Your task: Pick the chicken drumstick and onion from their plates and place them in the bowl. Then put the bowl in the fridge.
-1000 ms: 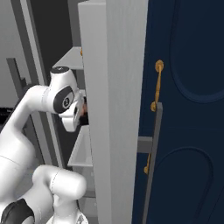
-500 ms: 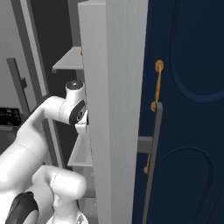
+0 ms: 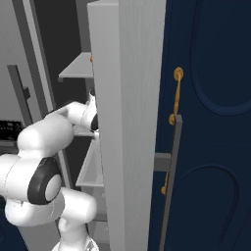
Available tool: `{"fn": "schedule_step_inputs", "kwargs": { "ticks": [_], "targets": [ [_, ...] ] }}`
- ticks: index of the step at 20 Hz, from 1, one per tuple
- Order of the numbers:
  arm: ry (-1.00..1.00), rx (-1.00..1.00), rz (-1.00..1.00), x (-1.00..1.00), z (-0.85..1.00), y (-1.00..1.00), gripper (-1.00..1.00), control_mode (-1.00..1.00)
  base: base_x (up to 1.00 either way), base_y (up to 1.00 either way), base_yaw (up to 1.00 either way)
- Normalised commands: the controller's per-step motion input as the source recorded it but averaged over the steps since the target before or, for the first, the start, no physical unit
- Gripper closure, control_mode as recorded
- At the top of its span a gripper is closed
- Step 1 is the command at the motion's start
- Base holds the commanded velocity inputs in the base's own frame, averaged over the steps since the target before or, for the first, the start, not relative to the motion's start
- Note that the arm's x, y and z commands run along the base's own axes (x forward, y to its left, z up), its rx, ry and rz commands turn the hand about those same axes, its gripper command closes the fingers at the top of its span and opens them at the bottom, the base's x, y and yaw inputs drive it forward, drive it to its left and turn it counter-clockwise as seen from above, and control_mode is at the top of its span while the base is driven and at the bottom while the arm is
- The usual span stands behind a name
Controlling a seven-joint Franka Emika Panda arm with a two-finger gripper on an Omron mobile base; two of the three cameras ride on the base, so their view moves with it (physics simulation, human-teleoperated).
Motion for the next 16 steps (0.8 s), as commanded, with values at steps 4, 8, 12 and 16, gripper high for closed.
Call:
{"fn": "schedule_step_inputs", "kwargs": {
  "ticks": [4, 8, 12, 16],
  "targets": [
    [0.0, 0.01, 0.0, 0.59, -0.23, 0.0, 1.0, -1.0, 0.0, 0.0, 0.0],
    [0.03, 0.0, 0.0, 0.32, -0.1, 0.0, 1.0, -1.0, 0.0, 0.0, 0.0],
    [0.04, 0.0, 0.0, -0.01, 0.0, 0.01, -1.0, -1.0, 0.0, 0.0, 0.0],
    [-0.21, 0.0, -0.01, -0.75, 0.05, 0.01, -1.0, -1.0, 0.0, 0.0, 0.0]
  ]
}}
